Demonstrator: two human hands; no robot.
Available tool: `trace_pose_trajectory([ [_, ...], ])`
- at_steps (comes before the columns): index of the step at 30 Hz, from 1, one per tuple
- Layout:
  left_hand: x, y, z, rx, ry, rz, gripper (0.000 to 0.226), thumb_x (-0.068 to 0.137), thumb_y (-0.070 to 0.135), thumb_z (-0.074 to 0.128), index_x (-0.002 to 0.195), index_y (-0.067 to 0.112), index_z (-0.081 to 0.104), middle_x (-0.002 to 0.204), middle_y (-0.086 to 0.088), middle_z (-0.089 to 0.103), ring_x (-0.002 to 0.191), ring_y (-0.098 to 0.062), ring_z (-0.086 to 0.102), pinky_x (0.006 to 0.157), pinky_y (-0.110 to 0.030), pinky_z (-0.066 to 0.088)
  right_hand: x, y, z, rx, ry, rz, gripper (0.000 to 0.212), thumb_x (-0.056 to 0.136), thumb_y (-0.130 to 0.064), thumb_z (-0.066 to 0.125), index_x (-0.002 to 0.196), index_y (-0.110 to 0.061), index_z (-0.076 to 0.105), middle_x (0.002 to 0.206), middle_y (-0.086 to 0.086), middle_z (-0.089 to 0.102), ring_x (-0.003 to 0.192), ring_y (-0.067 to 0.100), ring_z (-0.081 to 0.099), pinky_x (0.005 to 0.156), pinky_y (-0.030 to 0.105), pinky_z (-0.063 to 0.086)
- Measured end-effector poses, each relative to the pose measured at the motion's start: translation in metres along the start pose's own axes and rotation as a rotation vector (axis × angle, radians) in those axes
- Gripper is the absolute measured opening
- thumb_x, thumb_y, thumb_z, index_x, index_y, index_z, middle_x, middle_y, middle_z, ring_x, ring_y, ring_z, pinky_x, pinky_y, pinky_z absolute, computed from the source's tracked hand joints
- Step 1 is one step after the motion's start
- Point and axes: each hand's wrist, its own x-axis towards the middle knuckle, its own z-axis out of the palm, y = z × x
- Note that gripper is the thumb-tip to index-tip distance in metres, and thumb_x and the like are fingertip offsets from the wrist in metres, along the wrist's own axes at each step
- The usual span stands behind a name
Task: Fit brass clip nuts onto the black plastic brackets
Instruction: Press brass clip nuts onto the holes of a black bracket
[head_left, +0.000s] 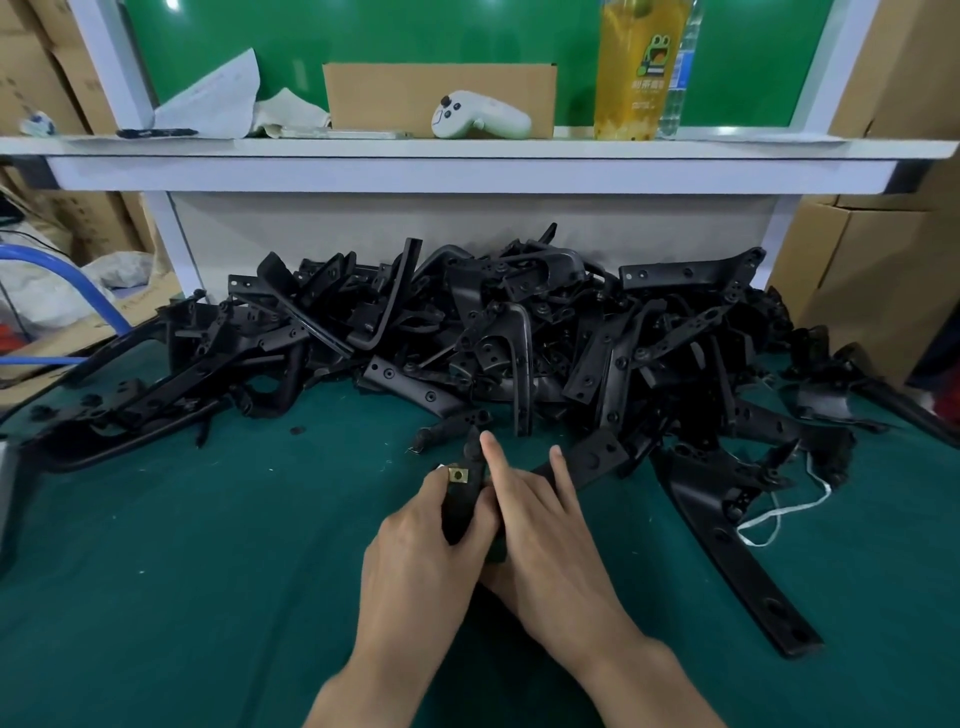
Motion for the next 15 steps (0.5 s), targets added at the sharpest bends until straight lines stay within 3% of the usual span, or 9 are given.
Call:
trace_pose_trajectory([
  [12, 0.0016, -0.0013, -0.0020, 0.010, -0.009, 0.032, 0.029, 0.091, 0.048, 0.056, 0.072, 0.028, 0.048, 0.061, 0.010, 0.057, 0.052, -0.012, 0.051, 0.048, -0.025, 0.037, 0.0006, -0.0001, 0.0018, 0.007, 0.008, 0.017, 0.114, 0.084, -0.041, 0.074, 0.160, -0.018, -0.007, 0.119, -0.012, 0.055, 0.119, 0.007, 0.049, 0.125, 0.038, -0.004],
  [15, 0.0019, -0.0014, -0.0057, 0.041, -0.062, 0.049, 0.034, 0.097, 0.062, 0.037, 0.088, 0.036, 0.056, 0.075, 0.018, 0.063, 0.072, -0.004, 0.059, 0.064, -0.031, 0.049, 0.0028, 0.0031, 0.0018, 0.047, 0.057, 0.080, 0.112, 0.084, -0.048, 0.070, 0.160, -0.020, -0.006, 0.121, -0.013, 0.056, 0.122, 0.003, 0.047, 0.125, 0.035, -0.004],
])
